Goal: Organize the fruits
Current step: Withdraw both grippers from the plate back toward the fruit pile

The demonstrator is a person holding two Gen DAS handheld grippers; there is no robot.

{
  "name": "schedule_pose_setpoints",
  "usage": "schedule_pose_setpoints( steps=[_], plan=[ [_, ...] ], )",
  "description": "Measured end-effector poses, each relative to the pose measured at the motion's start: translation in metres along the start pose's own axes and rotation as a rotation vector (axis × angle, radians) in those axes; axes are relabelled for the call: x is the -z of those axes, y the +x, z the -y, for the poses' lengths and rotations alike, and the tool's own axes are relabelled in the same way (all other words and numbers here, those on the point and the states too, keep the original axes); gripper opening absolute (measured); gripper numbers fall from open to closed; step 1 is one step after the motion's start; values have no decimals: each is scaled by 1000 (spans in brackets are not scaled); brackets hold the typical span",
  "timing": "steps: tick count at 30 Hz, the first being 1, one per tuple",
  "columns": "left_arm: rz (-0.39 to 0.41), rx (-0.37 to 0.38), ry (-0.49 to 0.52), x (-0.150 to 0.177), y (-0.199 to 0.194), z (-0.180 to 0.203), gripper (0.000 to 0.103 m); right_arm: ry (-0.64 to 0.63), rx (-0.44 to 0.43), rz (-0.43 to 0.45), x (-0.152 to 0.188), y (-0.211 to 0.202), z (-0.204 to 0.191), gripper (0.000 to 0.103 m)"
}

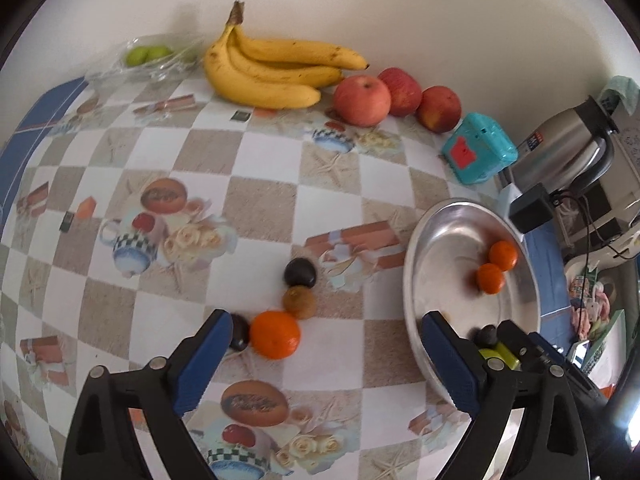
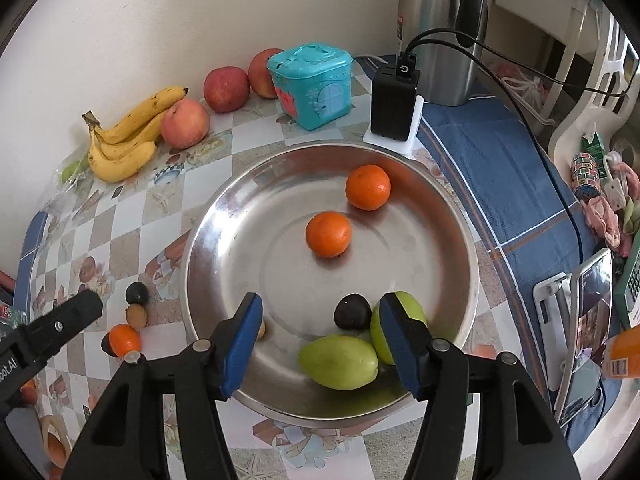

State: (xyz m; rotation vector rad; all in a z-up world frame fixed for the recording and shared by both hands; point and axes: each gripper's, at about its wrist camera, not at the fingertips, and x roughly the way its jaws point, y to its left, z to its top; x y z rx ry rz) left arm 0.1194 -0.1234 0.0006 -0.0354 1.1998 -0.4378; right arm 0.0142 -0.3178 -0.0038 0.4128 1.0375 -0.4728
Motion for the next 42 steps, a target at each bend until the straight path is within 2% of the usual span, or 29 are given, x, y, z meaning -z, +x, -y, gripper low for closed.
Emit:
schedule_pose_setpoints(
  steps=[4,10,13,18,24,29,30,31,32,36,42],
  plan=[
    [-18,-7,-20,6,1,-7,97,3,-8,-15,1,3,-2,62],
    [-48,-26,-50,20,4,-23,97,-97,138,-49,6,14,-18,62],
    [-67,-22,-83,25,4,-34,97,-112,146,-61,10,18,-21,62],
    [-72,-12,-151,28,0,-53,97,-112,169,-32,12,12,-24,62],
    [-78,0,-206,28,-2,-70,97,-36,70,-21,10,7,-22,63],
    [-86,14,-234,28,-1,-81,97,-29,95,-6,10,6,-23,65],
    [-87,16,-236,27,-1,-82,97,-23,80,-6,10,6,-23,69],
    [-87,17,-240,27,0,-84,97,-13,64,-11,10,6,-23,85],
    [-87,18,-243,27,0,-86,97,-5,55,-4,10,5,-22,91],
    [-84,9,-261,24,1,-97,97,31,19,9,9,1,-22,91],
    [-61,-9,-287,21,-1,-113,99,4,28,14,10,-2,-34,91]
  ],
)
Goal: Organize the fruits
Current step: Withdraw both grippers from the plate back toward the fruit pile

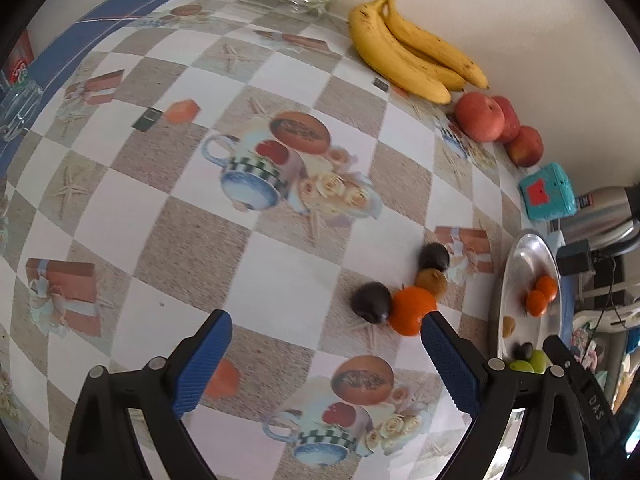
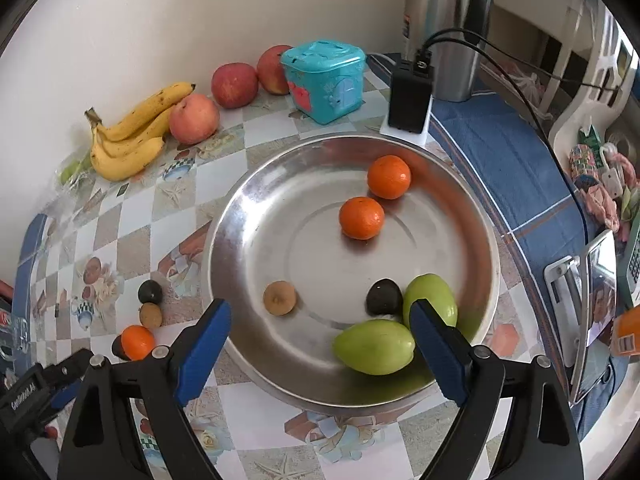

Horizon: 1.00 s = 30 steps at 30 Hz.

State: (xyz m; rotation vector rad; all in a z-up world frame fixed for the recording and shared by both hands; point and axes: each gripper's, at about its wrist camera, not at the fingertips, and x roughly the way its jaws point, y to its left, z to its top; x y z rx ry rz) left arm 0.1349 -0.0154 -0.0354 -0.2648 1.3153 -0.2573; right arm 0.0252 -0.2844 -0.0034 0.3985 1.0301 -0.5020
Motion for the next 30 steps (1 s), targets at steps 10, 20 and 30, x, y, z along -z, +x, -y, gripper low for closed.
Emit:
schedule_pose_setpoints(
  steps=[10,20,30],
  plan=[
    [45,-62,-8,-9,-7,-18,103,-56,-58,-34,8,3,-40,91],
    [36,-75,3,-10,-6,-25,103,-139,-83,-82,27,10,-87,91],
    [-4,-51,51,-9,13,-11,102,-157,-64,-147,43,27,-100,91]
  ],
)
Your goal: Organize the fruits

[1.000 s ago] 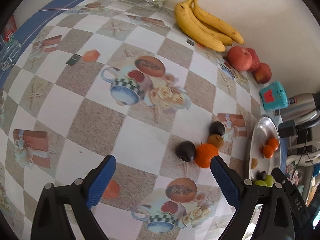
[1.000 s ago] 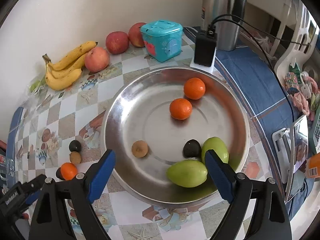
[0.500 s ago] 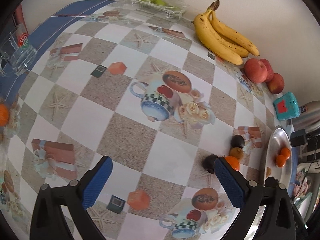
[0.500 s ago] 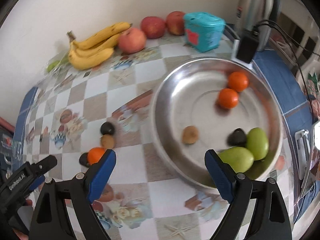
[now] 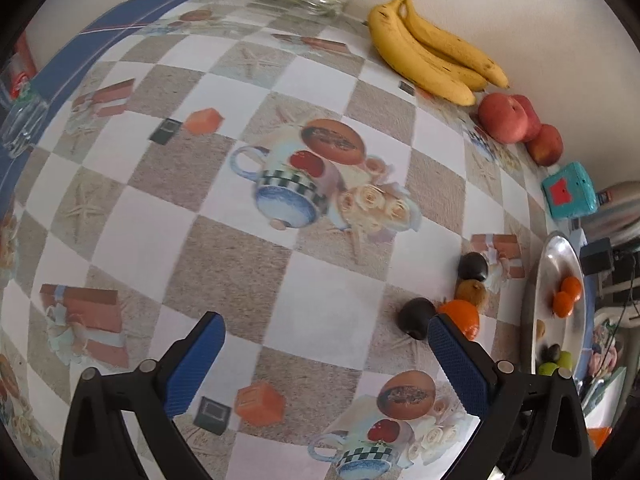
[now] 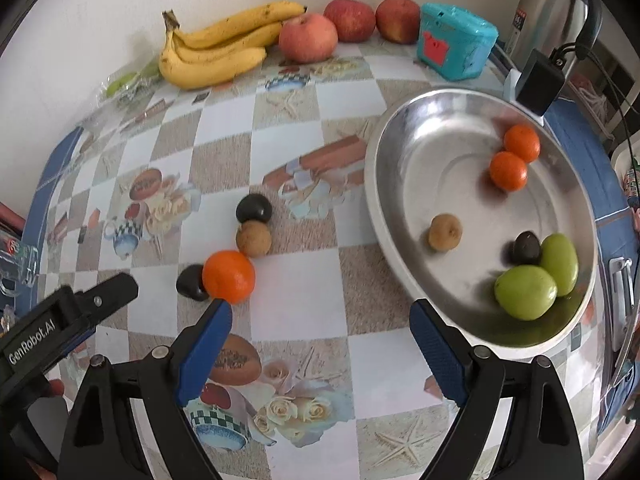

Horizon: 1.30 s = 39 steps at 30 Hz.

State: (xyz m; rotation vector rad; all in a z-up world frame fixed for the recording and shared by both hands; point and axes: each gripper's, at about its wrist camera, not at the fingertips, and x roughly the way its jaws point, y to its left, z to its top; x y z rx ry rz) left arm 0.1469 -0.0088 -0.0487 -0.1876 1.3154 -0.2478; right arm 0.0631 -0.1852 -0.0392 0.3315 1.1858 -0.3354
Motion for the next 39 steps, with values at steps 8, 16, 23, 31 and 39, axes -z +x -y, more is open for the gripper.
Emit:
schedule_pose_setpoints(
  steps=[8,16,23,31,39],
  plan=[
    [-17,50,44,2,13,17,92,-6,5,-45,8,13,-2,91],
    [-25,60,55,3,20,23,85,-4,27,-81,11,30,2,91],
    [-27,53,60,3,22,25,84,-30,75,-72,11,38,-1,91],
    [-19,45,68,3,24,27,82,-48,75,-77,9,46,-6,100],
    [-29,106,74,2,27,34,57,-57,76,-87,8,50,-9,103]
  ],
)
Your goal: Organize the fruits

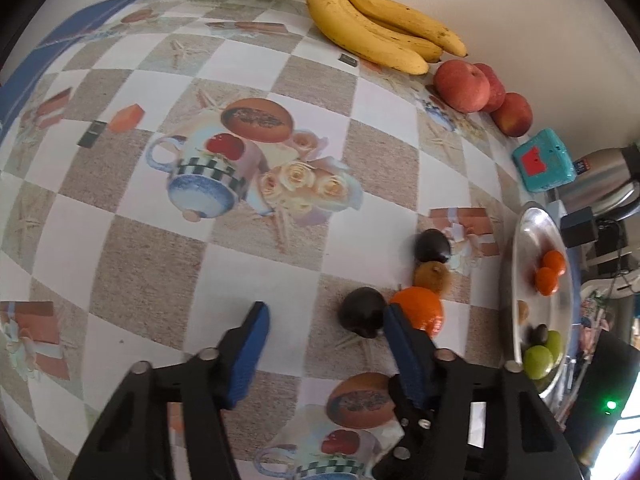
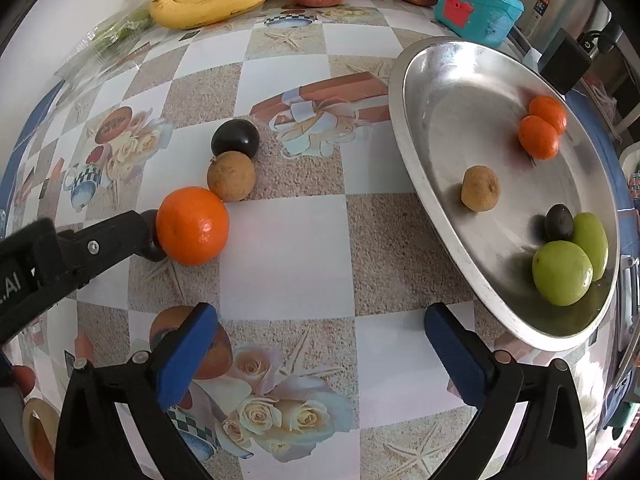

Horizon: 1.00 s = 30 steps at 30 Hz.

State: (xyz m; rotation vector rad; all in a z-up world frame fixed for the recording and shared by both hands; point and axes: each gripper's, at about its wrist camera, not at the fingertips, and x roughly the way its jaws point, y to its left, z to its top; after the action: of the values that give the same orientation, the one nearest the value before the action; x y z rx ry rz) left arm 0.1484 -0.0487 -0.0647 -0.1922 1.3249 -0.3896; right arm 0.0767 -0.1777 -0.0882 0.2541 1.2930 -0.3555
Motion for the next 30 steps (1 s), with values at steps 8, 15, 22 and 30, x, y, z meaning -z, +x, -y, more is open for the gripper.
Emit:
schedule_pose_setpoints(
  steps=[8,15,22,30],
  plan=[
    [-25,99,-8,3,0,3,27,-2,1,-11,-2,0,-1,103],
    [-29,106,-26,2,-6,-1,22,-13,-2,-7,0,-1,-1,103],
    [-6,67,-72,-2,-21,-20,21,-20,-3,-28,0,-2,-3,103],
    [-7,116,-102,-7,-19,-30,24,-44,-23,76,-3,-29,-12,103]
  ],
)
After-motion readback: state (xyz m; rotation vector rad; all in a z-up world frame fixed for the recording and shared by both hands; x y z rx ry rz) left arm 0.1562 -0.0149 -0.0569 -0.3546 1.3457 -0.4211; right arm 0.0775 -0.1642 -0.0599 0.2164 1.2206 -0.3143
